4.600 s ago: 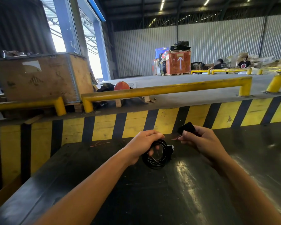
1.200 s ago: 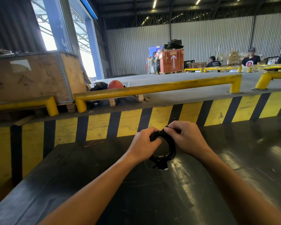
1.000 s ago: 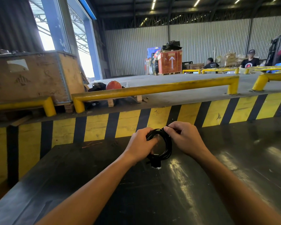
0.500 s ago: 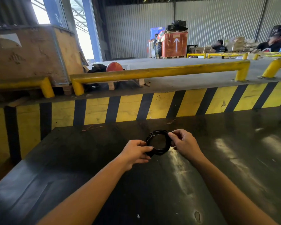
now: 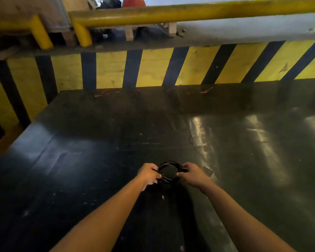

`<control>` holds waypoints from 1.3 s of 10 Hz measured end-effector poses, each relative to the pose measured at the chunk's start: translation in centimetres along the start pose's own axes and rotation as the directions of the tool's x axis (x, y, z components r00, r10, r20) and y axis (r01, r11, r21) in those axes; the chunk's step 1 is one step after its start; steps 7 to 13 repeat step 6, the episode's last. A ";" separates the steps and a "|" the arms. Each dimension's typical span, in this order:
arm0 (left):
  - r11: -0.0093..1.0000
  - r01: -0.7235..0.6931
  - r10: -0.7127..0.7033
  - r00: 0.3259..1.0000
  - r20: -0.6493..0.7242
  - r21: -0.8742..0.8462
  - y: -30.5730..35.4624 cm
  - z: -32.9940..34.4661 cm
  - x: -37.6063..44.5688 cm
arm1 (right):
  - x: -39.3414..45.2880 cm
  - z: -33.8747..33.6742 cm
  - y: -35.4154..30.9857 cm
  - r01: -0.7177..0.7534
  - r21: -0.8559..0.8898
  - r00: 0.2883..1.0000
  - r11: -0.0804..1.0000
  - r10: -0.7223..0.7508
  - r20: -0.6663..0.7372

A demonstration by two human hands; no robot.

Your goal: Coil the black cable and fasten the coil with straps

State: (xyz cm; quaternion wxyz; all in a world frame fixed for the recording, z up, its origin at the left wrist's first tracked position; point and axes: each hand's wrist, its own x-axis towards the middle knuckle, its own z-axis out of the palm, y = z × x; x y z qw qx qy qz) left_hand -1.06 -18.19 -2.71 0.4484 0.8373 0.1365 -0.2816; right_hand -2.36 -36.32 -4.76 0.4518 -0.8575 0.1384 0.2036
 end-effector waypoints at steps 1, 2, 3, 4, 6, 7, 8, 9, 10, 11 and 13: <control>0.999 0.012 -0.011 1.000 -0.022 0.035 -0.5 -0.1 1.0 | 1.1 0.9 -0.1 -0.032 -0.006 0.999 0.999 0.032 0.005; 0.997 0.000 0.002 1.000 -0.027 0.071 -0.7 0.2 1.8 | 1.8 1.7 0.3 -0.024 -0.007 1.000 1.000 0.024 -0.004; 0.992 -0.009 0.010 1.000 -0.014 0.123 -0.8 0.5 1.9 | 1.9 2.1 0.8 -0.060 -0.018 0.998 0.998 0.060 0.009; 0.989 -0.036 0.033 0.999 0.022 0.142 -1.3 0.7 2.1 | 1.9 2.3 1.3 -0.061 -0.036 0.998 0.997 0.063 0.032; 0.985 -0.070 0.068 0.998 0.013 0.158 -0.3 -0.6 0.4 | 0.1 -2.1 -1.4 0.046 -0.058 0.998 0.997 -0.049 -0.039; 0.985 -0.070 0.068 0.998 0.013 0.158 -0.3 -0.6 0.4 | 0.1 -2.1 -1.4 0.046 -0.058 0.998 0.997 -0.049 -0.039; 0.985 -0.070 0.068 0.998 0.013 0.158 -0.3 -0.6 0.4 | 0.1 -2.1 -1.4 0.046 -0.058 0.998 0.997 -0.049 -0.039; 0.985 -0.070 0.068 0.998 0.013 0.158 -0.3 -0.6 0.4 | 0.1 -2.1 -1.4 0.046 -0.058 0.998 0.997 -0.049 -0.039; 0.985 -0.070 0.068 0.998 0.013 0.158 -0.3 -0.6 0.4 | 0.1 -2.1 -1.4 0.046 -0.058 0.998 0.997 -0.049 -0.039; 0.985 -0.070 0.068 0.998 0.013 0.158 -0.3 -0.6 0.4 | 0.1 -2.1 -1.4 0.046 -0.058 0.998 0.997 -0.049 -0.039; 0.985 -0.070 0.068 0.998 0.013 0.158 -0.3 -0.6 0.4 | 0.1 -2.1 -1.4 0.046 -0.058 0.998 0.997 -0.049 -0.039</control>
